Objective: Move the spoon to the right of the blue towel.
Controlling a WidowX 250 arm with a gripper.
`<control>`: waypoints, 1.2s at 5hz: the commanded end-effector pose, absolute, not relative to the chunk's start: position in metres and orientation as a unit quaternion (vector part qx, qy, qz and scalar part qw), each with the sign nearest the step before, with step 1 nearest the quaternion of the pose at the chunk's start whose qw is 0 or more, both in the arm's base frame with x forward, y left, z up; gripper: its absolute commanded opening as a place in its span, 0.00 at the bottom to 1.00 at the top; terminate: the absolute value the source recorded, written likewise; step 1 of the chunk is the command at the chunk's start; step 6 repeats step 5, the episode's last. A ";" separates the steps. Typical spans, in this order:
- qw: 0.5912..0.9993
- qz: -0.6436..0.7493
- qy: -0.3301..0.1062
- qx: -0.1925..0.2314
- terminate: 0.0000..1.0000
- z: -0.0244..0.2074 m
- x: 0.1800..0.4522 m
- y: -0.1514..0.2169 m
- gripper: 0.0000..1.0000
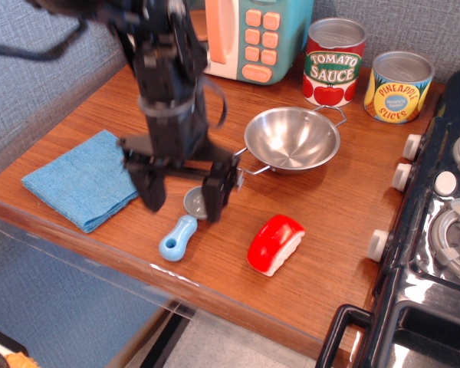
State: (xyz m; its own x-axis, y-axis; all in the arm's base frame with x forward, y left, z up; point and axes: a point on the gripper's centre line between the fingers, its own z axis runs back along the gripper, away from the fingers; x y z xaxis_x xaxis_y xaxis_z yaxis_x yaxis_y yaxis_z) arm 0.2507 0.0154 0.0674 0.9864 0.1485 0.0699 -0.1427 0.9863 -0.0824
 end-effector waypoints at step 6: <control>0.995 0.005 -0.095 -0.025 1.00 0.110 0.300 0.041 1.00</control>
